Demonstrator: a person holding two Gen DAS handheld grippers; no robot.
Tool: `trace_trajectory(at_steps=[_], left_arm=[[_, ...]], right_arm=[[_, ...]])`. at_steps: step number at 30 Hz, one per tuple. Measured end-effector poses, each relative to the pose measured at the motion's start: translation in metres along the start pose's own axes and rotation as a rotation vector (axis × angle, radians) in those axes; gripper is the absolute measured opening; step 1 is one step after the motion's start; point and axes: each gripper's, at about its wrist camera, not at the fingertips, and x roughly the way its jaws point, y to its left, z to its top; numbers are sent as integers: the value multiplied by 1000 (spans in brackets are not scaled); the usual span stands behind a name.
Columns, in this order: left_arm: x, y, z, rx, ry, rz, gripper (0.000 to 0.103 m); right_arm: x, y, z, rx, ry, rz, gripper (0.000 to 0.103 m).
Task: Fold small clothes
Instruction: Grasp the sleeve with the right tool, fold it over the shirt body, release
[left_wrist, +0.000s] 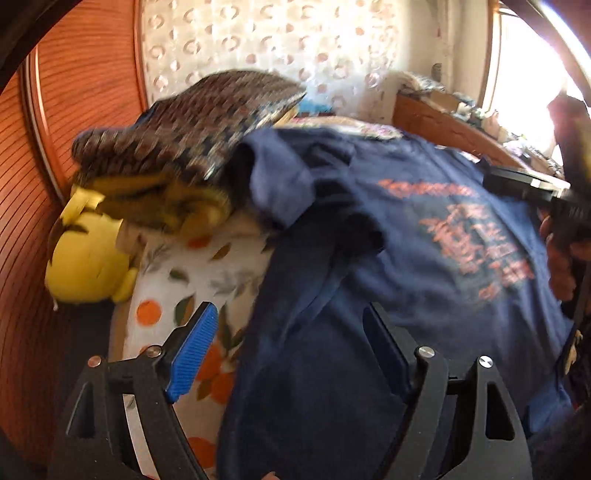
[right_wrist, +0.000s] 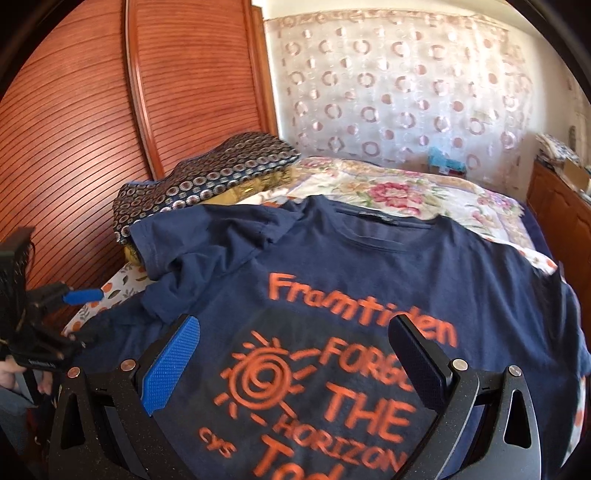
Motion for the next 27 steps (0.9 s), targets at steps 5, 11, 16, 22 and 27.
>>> trace_trajectory(at_steps=[5,11,16,22,27], left_arm=[[10,4,-10,-1,29,7,81],[5,5,-11,-22,11,0,81],[6,17,-7,-66,-10,-27,81],[9,18,-6,-71,-19,-17,81],[11,13,-5,-50,-11,8,81]], right_arm=[[34,18,25,-19,36,121,96],[81,58,52,-92,84,230,85],[126,82,69,-141,127,252,75],[169,98,77,-183,204,255,43],[173,95,82,-168,191,294,6]])
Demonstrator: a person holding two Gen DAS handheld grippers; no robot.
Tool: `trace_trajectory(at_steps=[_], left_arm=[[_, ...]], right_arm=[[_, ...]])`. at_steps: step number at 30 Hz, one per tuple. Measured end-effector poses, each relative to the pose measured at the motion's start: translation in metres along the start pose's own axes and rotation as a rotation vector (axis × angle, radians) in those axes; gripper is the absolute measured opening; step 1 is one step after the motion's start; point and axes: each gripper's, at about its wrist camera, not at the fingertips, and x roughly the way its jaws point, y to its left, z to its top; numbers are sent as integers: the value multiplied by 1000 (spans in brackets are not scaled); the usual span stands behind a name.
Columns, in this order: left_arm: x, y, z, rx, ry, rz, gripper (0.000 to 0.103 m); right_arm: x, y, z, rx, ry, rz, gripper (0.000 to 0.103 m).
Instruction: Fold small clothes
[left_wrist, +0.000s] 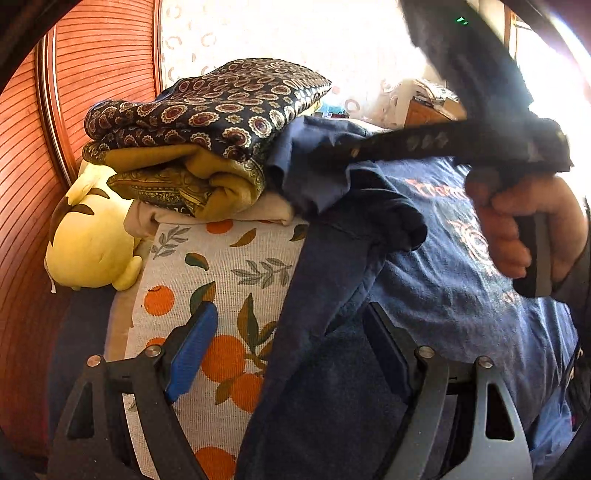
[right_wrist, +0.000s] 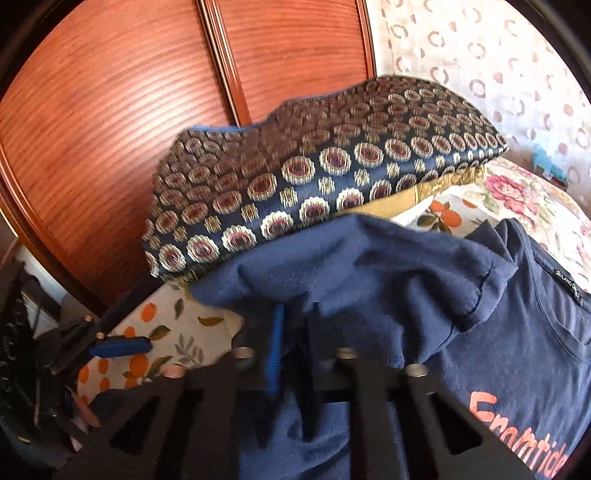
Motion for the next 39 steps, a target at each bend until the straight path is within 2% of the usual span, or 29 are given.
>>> trace_trajectory(at_steps=[5,8,10,12,13,14,16,17,19,20,24,31,34,39], left_arm=[[0,0,0,4,0,4,81],[0,2,-1,-4,-5,-5,81],[0,2,-1,-6,-6,-7,81],[0,2,0,-7,-7,-7,81],[0,2,0,-7,-7,-7,81],[0,2,0,-7,-6,-5,81],[0,1,-1,-5,-6,-2,81],[0,2,-1,-4,-6,0,81],[0,0,-1,0,-4,7,81],[1,-1,-1,3,-3,11,81],[1,-3,-2,17,4,30,81],[1,-4,-1,13,3,29,81],[1,-3,-1,9,0,27,81],[1,-2,-1,5,-2,24,81]], right_arm=[[-51,-18,-3,48,-159,25,5],[-87,-32,-19,81,-232,-1,5],[-104,-45,-37,111,-232,-68,5],[-112,-58,-56,140,-193,-131,5],[-114,-65,-67,148,-163,-157,10],[-114,-70,-75,151,-129,-194,21],[-112,-80,-89,145,-77,-298,34],[-113,-85,-93,141,-75,-328,44],[-114,-94,-98,156,-79,-347,55],[-113,-95,-98,169,-84,-351,56],[-112,-90,-103,190,-107,-302,56],[-93,-34,-119,78,-101,-145,56],[-79,-19,-125,22,-83,-95,50],[-62,-7,-132,-72,-60,-120,45]])
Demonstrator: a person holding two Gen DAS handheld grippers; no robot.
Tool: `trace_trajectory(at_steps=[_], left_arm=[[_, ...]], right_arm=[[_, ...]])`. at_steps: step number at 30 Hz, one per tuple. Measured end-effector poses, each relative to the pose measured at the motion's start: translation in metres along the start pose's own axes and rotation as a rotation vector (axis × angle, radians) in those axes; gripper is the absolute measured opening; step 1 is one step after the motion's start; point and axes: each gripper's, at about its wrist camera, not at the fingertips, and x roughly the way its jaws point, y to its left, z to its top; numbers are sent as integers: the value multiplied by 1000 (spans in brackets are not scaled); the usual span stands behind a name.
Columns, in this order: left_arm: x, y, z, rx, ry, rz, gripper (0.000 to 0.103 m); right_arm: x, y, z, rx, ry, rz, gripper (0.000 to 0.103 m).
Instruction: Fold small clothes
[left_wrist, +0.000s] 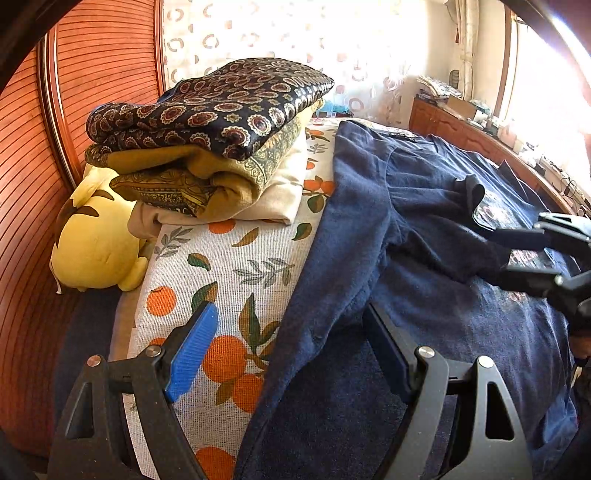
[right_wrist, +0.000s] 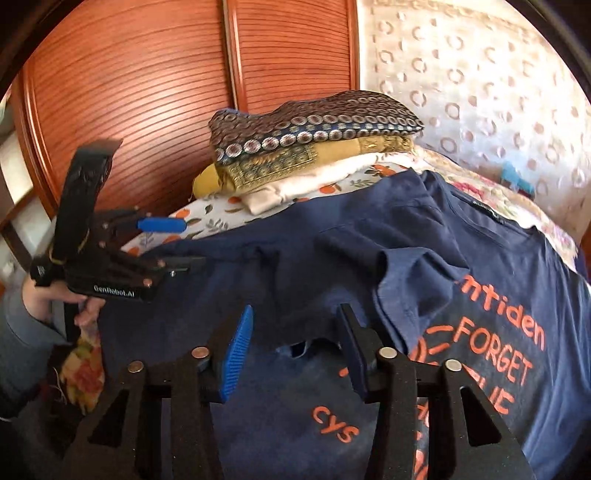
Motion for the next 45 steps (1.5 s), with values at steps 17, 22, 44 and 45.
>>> trace_trajectory(at_steps=[17,22,44,45], left_arm=[[-7,16,0,-94,-30,100,81],[-6,15,0,-91,-28,126,81],[-1,9,0,-52,5,92,81],[-1,9,0,-52,5,93,81]], right_arm=[[-18,-6,10,3,16,19,14],[-37,-22,5,44,-8,-16,37],[8,-14,19,44,44,-206,6],[-3,-16,14,59,24,-217,6]])
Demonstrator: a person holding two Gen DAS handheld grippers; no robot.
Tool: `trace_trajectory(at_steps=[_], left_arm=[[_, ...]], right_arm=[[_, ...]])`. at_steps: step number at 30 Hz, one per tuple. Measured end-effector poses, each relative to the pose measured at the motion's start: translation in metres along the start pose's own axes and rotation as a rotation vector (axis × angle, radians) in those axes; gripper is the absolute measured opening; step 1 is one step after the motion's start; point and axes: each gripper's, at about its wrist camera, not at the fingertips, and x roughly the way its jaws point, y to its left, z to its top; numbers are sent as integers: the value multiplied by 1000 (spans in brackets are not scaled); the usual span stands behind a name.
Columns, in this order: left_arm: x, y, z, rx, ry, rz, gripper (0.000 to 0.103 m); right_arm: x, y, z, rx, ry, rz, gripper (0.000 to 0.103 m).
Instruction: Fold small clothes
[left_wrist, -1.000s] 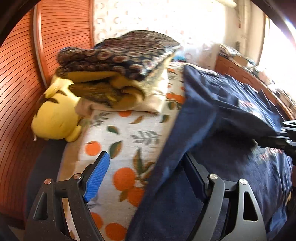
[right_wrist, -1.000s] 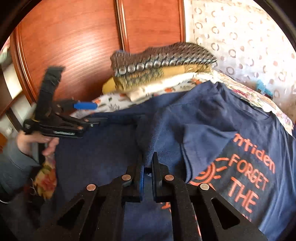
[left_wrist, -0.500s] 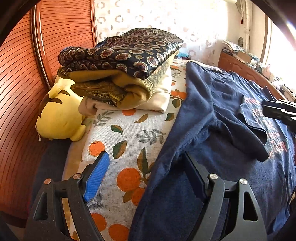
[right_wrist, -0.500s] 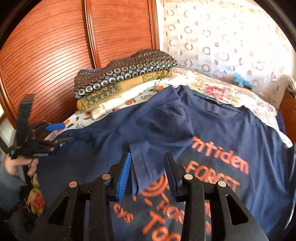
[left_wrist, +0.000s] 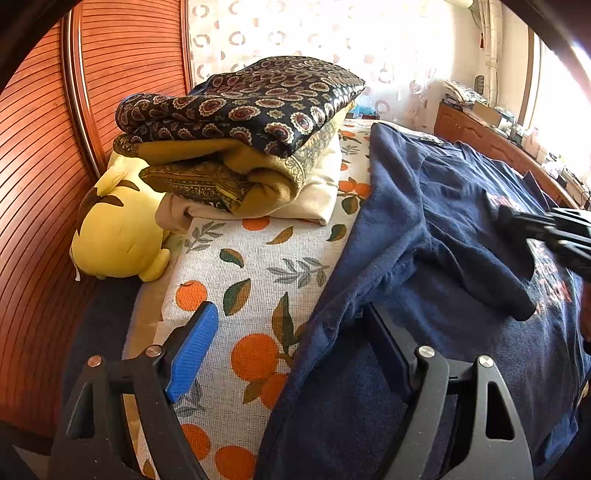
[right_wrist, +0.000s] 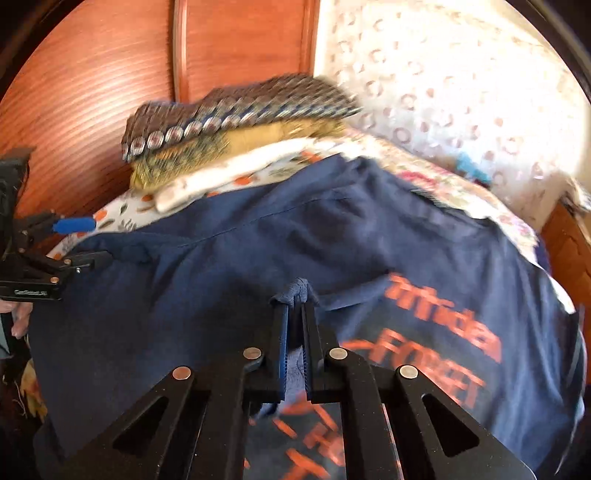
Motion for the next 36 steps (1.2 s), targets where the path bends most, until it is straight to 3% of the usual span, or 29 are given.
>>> trace_trajectory(at_steps=[4,6,10,12,15,21,26,31,36], left_arm=[[0,0,1,0,1,0,81],[0,0,0,-1,0,1,81],[-5,-3,0,14,-15,11,81],[-14,-7,0,34,-39,34,81],[-28,-14,4,52,-74,51,81],[-45,-60,24,120,-119,-95,81],[-33,-109,48,198,-104,-190,81],[2,-150,72,245,-31,-275,84],[33,-179,85,293,26,-305,88]], right_arm=[[-41,-23,-29,128,-16,-55,7],[-53,-35,-41,187,1,-76,13],[-82,-55,-70,262,-9,-90,44],[-92,-64,-81,281,-8,-88,51],[-107,-75,-94,277,7,-126,52],[-129,-92,-116,311,49,-184,52],[-148,-94,-127,327,70,-198,52],[-157,-86,-127,340,63,-188,52],[-168,-82,-131,359,52,-182,52]])
